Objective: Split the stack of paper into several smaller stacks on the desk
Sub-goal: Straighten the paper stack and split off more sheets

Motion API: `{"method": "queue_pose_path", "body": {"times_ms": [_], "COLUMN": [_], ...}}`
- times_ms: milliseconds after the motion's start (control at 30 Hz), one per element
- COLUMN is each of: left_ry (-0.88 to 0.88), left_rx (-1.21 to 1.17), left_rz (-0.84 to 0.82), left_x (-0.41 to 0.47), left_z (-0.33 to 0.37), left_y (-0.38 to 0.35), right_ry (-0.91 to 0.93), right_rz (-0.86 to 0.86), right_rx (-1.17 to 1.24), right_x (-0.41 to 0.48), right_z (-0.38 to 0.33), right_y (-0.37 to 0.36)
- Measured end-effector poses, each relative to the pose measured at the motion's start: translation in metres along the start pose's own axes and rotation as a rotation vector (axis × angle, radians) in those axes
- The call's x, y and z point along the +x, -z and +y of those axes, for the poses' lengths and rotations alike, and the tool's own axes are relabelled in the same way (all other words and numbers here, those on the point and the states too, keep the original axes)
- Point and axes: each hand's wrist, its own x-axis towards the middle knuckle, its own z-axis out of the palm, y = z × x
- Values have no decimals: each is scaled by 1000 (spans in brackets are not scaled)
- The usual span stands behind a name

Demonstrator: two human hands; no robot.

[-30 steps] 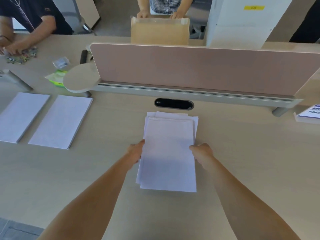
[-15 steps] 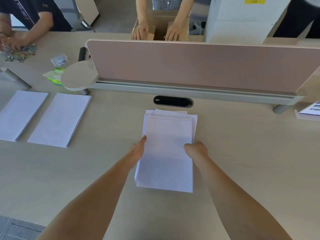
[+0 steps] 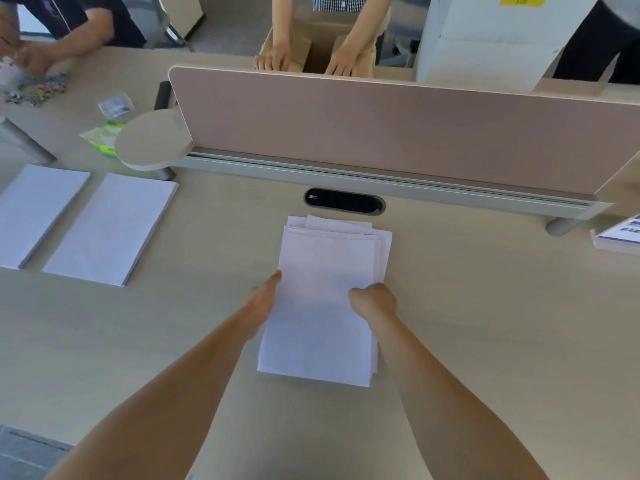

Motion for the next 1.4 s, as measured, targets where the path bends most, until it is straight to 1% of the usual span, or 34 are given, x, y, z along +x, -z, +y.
{"method": "queue_pose_path", "body": {"times_ms": [100,233,367,467,567,633,700,800,867,933,967,1000,1067,1200,1300,1400], "left_ry": [-10,-34,-24,-24,-12,-10,-1,3,11,25,34,37,43,19,-13,-143], "left_rx": [0,31,24,19,21,24,25,32,25,11,6,2,-2,-6,-24,-127], "left_rz": [-23,-19,5,22,42,59,67,75,64,49,47,40,31,30,-27,-21], "left_x": [-25,-20,-18,-18,-16,-16,-16,-16,-16,-17,-17,-19,-21,-24,-25,-31], "left_z": [13,11,9,10,10,9,9,9,10,10,10,11,12,14,18,30], "left_y": [-5,-9,-10,-11,-12,-13,-13,-12,-11,-10,-9,-9,-7,-4,6,27], "right_ry": [-33,-103,-114,-84,8,35,39,10,-6,-51,-89,-106,-74,102,235,307], "right_rz": [-1,2,18,78,157,185,161,46,-22,-130,-185,-218,-205,-111,-180,-254], "right_rx": [41,-41,-38,-101,-211,-205,-138,96,297,604,696,724,637,465,462,517], "right_x": [-2,-4,-2,-6,-7,-6,-6,0,0,1,1,1,1,-4,-14,-27], "right_z": [-1,-4,-5,-6,-2,-2,-4,-4,-2,0,1,2,4,-3,-20,-34], "right_y": [-2,-9,-12,-12,-11,-11,-10,-8,-6,-6,-7,-9,-14,-7,13,31]}}
